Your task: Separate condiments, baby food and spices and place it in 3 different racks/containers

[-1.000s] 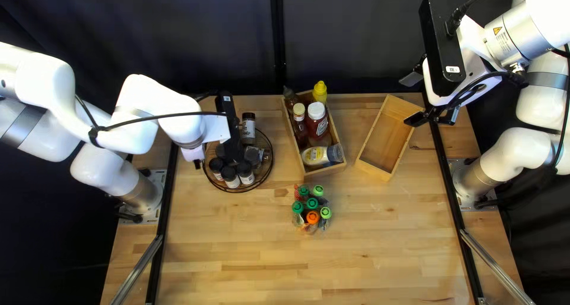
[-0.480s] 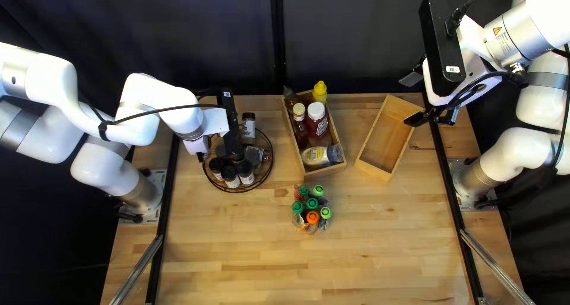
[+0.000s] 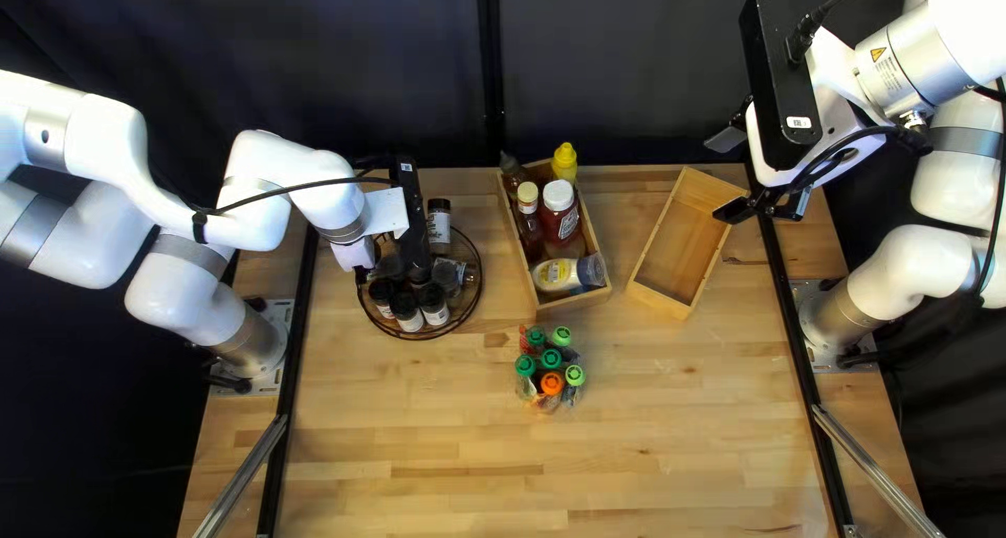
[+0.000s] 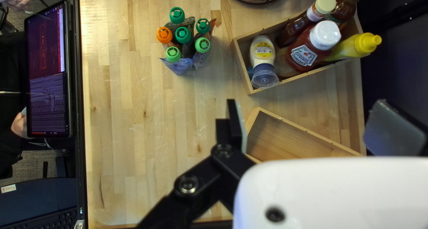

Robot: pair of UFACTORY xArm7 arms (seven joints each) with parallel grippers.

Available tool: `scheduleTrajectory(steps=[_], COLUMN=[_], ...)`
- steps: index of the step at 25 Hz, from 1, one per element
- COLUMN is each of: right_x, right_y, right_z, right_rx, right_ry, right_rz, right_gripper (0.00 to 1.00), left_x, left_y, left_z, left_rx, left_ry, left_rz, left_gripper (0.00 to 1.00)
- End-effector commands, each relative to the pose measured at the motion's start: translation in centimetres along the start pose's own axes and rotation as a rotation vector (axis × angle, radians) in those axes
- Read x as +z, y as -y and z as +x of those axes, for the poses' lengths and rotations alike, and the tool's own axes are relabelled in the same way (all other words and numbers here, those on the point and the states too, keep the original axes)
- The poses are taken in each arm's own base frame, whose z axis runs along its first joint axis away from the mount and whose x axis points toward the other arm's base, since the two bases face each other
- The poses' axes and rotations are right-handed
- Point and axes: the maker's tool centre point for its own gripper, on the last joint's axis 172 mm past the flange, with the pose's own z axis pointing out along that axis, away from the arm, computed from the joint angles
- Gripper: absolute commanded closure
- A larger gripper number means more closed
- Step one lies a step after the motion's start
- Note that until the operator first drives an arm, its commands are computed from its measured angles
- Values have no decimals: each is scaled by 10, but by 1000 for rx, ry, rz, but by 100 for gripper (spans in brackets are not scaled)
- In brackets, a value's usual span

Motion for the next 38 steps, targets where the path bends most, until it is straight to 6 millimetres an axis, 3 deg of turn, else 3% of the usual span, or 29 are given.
scheduleTrajectory(steps=[1,4,5,6,7,12,24,27,38], right_x=[0,0,0,0,0,0,0,0,0], right_y=[0,0,0,0,0,0,0,0,0], right_z=[0,0,0,0,0,0,0,0,0], right_rx=[0,0,0,0,0,0,0,0,0], right_ry=[0,0,0,0,0,0,0,0,0], right_rz=[0,0,0,0,0,0,0,0,0], right_gripper=[0,0,0,0,0,0,0,0,0], left_x=[5,8,9,10,10,6,-51,-71,-142], left_y=[0,-1,-1,-1,-2,-4,-30,-48,-143], left_z=[2,2,3,3,3,5,15,22,56], left_rx=[1,2,2,3,3,11,49,70,167], left_ry=[0,1,2,3,4,10,12,4,-56], left_rz=[-9,-14,-17,-18,-19,-26,-3,0,-56], left_gripper=[100,89,72,48,36,2,0,0,0])
